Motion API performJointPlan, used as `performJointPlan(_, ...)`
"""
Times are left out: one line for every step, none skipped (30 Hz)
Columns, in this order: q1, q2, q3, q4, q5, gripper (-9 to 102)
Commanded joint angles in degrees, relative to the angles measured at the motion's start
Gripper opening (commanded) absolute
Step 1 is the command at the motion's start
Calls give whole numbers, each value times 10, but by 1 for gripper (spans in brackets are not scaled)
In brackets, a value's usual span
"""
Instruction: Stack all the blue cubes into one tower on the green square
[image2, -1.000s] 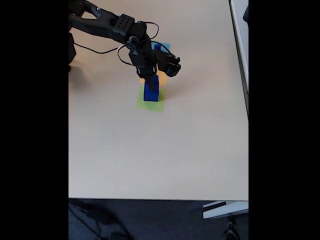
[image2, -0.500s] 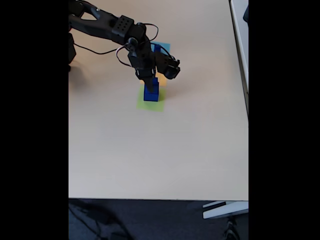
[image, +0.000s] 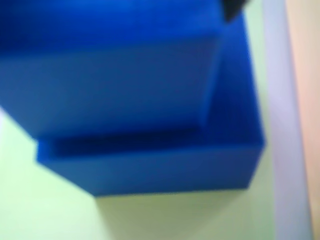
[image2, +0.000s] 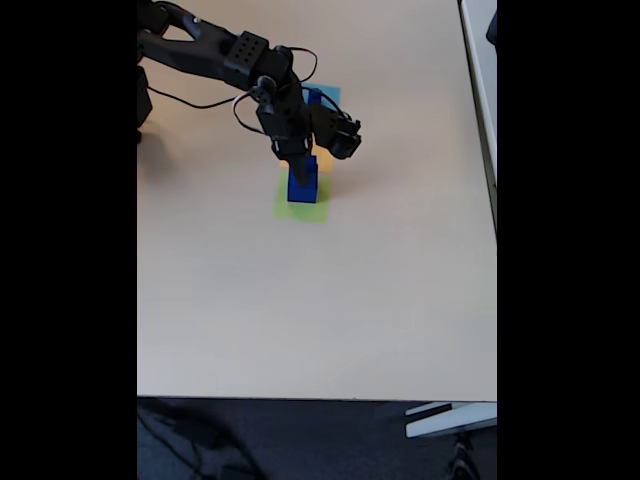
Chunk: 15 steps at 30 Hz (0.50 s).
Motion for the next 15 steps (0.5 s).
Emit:
performJointPlan(-4,11,-36,-5,5,0)
performJointPlan(-4,11,-36,-5,6,0)
performJointPlan(-4,11,-36,-5,6,0)
performJointPlan(-5,12,-36,-5,6,0)
performJointPlan(-6,13,-36,-5,7,0)
performJointPlan(-6,13,-36,-5,7,0)
performJointPlan(-7,14,-36,-4,7,0)
performJointPlan(-7,15,-36,-4,8,0)
performJointPlan(-8,16,-36,-4,8,0)
performJointPlan(-8,17,-35,-4,8,0)
performJointPlan(-9,17,-34,-4,9,0)
performJointPlan(-10,18,-34,-4,9,0)
performJointPlan(-11,20,-33,-4,10,0)
performJointPlan(-11,21,-30,-4,11,0)
performJointPlan(-11,23,-29,-4,12,0)
